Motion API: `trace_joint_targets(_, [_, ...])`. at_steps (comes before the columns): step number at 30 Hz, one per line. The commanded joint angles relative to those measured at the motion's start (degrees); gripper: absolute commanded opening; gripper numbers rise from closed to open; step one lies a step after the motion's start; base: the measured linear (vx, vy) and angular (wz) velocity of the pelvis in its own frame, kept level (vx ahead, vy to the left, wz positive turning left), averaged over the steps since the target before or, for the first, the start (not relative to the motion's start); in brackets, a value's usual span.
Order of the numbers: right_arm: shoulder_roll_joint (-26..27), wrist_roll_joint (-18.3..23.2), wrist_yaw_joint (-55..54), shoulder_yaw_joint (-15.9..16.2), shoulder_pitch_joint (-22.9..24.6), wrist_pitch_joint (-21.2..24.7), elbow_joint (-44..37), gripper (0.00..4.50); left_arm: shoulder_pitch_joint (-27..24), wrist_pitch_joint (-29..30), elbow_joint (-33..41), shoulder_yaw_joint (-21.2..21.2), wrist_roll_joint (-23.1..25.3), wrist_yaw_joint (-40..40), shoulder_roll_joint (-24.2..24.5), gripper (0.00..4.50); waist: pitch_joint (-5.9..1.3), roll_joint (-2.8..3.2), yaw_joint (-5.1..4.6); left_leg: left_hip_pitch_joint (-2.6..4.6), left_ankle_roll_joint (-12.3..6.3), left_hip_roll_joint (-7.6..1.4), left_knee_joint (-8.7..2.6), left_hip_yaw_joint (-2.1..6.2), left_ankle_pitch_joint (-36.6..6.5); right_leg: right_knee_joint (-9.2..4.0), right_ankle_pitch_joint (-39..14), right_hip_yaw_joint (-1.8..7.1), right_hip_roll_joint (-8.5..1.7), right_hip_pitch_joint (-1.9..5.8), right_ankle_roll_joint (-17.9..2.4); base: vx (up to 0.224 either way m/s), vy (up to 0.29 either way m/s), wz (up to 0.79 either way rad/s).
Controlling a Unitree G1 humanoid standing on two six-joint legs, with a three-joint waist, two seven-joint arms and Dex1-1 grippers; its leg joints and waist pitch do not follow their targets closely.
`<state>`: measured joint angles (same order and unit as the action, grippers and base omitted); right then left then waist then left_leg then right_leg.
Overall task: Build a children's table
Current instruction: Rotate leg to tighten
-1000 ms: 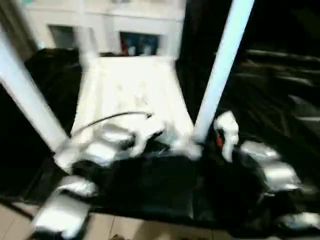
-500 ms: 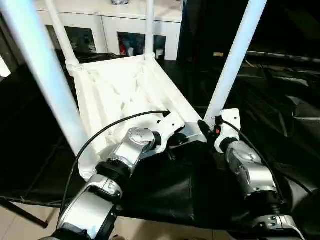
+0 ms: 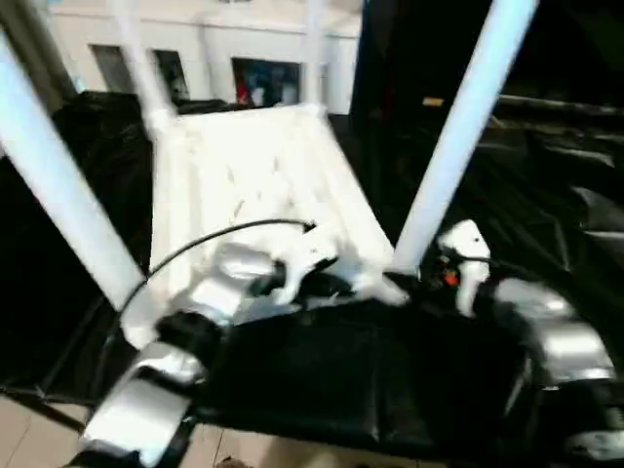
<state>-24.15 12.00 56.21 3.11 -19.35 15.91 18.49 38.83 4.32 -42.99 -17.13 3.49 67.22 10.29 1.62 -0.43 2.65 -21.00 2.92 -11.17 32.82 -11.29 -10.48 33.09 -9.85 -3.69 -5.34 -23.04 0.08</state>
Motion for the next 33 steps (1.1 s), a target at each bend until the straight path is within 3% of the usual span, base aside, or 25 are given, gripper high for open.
trace_joint_targets(1, [-1.37,2.42,8.15,4.42,0.23,1.3,-2.87,2.84,-1.65,0.41,0.16,-4.67,0.79,5.13,0.13,0.0,-2.85,-0.62,0.22,0.61,-6.34,-2.43,-3.29,0.58,-10.13,-3.07,-7.02,2.21,-2.93,2.79,-15.13,0.0,0.0,0.0])
trace_joint_targets(4, [-3.85,2.53,12.3,4.74,-0.28,1.76,-2.28,2.84,-2.54,0.27,2.35,-4.91,-0.36,10.45,2.74,0.0,-2.62,-0.43,0.89,0.74,-5.51,-2.63,-3.46,0.39,-11.39,-3.13,-8.91,2.13,-2.82,2.61,-15.09,0.0,0.0,0.0])
trace_joint_targets(10, [-5.75,2.11,15.46,5.89,-0.98,2.14,-1.77,2.84,-3.64,1.33,5.13,-4.91,-1.64,15.18,5.44,0.0,-2.6,-0.47,1.07,0.84,-3.15,-2.66,-3.69,0.48,-13.19,-3.2,-11.6,2.24,-2.95,2.54,-14.4,0.0,0.0,0.0])
trace_joint_targets(17, [-6.34,1.44,17.41,7.78,-0.96,2.58,-1.53,2.41,-4.39,1.63,6.41,-4.86,-1.9,15.69,6.7,0.0,-2.81,-0.72,1.07,0.61,-3.92,-2.5,-3.39,0.45,-10.56,-2.77,-8.5,2.2,-2.93,2.76,-14.72,0.0,0.0,0.0])
trace_joint_targets(24, [-5.75,2.51,17.27,7.58,-0.53,3.31,-1.96,2.17,-4.75,1.81,6.82,-4.7,-1.82,14.74,6.84,0.0,-2.73,-0.72,0.96,0.7,-3.44,-2.5,-3.45,0.46,-11.74,-3.08,-11.34,2.2,-2.95,2.67,-14.12,0.0,0.0,0.0])
trace_joint_targets(27, [-4.36,2.63,14.83,6.96,0.65,3.16,-2.52,2.13,-3.95,1.64,5.07,-3.78,-0.7,9.49,5.61,0.0,-2.74,-0.75,0.96,0.69,-3.54,-2.46,-3.4,0.47,-11.42,-3.04,-10.69,2.2,-2.93,2.67,-14.12,0.0,0.0,0.0])
trace_joint_targets(28, [-2.18,0.89,9.44,6.41,1.31,2.24,-1.37,2.12,-2.86,1.53,2.82,-2.49,0.36,2.98,3.68,0.0,-2.66,-0.76,0.85,0.61,-3.43,-2.44,-3.41,0.44,-11.58,-3.1,-11.07,2.27,-2.93,2.52,-13.94,0.0,0.0,0.0])
trace_joint_targets(29, [-2.18,0.89,9.44,6.41,1.31,2.24,-1.37,2.12,-2.86,1.53,2.82,-2.49,0.36,2.98,3.68,0.0,-2.34,-0.81,0.73,0.96,-2.82,-2.33,-3.55,0.42,-13.77,-3.71,-14.1,2.28,-2.95,2.15,-13.41,0.0,0.0,0.0])
trace_joint_targets(30, [0.11,-0.9,3.48,5.65,1.2,1.47,0.43,2.12,-2.01,1.63,1.17,-1.32,0.84,-2.28,1.94,0.0,-2.38,-0.84,0.7,1.02,-2.3,-2.29,-3.6,0.59,-14.89,-3.8,-16.25,2.22,-3.08,2.29,-12.99,0.0,0.0,0.0])
trace_joint_targets(33, [2.94,-2.95,-4.14,4.54,0.84,0.85,2.84,2.02,-1.13,2.03,-0.45,-0.04,1.23,-8.3,-0.18,0.0,-2.1,-0.91,-0.07,1.07,0.16,-2.04,-3.99,1.19,-19.7,-4.91,-26.79,1.92,-3.14,2.06,-8.82,0.0,0.0,0.0])
